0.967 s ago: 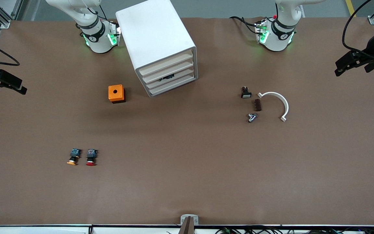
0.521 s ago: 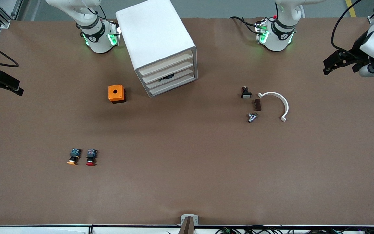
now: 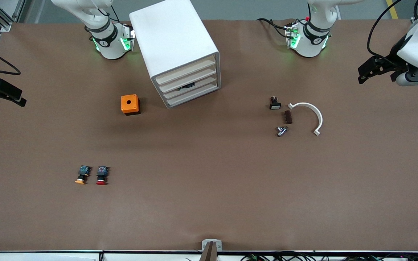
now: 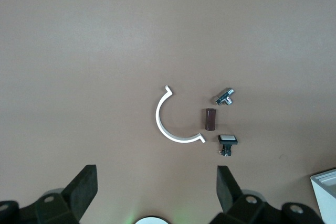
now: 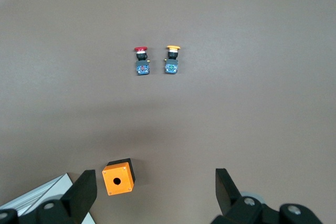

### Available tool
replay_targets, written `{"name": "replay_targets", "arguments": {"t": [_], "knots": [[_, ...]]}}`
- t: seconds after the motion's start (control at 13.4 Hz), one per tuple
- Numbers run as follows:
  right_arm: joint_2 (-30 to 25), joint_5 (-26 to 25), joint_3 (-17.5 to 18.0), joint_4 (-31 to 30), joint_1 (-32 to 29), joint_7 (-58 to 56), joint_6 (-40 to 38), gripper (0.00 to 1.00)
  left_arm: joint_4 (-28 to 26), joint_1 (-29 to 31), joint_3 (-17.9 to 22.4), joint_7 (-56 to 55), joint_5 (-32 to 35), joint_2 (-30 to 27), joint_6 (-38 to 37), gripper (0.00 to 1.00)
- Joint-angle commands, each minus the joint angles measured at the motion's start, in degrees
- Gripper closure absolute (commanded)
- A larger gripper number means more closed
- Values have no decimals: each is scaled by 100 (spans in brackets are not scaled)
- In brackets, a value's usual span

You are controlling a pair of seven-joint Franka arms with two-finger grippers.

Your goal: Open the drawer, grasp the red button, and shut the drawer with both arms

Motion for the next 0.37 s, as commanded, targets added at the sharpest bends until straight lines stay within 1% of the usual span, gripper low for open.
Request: {"name": "replay_targets", "arguments": {"t": [0.0, 0.3], "knots": [[28, -65, 83, 98, -84, -41, -68, 0, 112, 18, -33, 86, -7, 6, -52, 0], [28, -65, 83, 98, -92, -49, -68, 0, 121, 35, -24, 77, -7, 6, -87, 0]]}}
